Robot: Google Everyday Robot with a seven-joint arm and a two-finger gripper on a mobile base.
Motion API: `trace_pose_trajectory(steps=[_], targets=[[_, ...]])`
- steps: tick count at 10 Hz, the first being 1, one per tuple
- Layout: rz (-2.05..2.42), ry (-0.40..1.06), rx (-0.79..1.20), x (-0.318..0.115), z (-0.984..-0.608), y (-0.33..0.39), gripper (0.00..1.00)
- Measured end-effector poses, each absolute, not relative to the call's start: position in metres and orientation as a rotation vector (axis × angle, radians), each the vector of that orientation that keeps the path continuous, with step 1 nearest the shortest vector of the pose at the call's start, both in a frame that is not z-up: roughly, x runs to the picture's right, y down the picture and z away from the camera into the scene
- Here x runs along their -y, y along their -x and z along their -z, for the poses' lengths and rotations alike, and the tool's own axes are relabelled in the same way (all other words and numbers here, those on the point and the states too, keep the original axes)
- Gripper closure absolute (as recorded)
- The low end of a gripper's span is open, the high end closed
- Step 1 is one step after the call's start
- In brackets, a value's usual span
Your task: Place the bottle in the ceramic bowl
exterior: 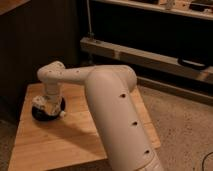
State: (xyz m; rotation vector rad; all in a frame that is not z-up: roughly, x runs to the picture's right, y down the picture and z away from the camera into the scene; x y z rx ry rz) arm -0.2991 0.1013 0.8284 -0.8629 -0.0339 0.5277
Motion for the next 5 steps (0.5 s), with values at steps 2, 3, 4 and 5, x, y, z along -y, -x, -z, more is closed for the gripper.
trace_pose_trajectory(steps=[2, 3, 4, 5], targets=[[-0.536, 0.862, 0.036, -0.0995, -0.8279, 0.2966, 0.20], [-0.536, 0.862, 0.036, -0.0996, -0.8280, 0.2965, 0.20], [-0.533, 0.863, 0.037, -0.1003, -0.8274, 0.2980, 0.20], [-0.534, 0.863, 0.037, -0.1000, -0.8275, 0.2976, 0.20]])
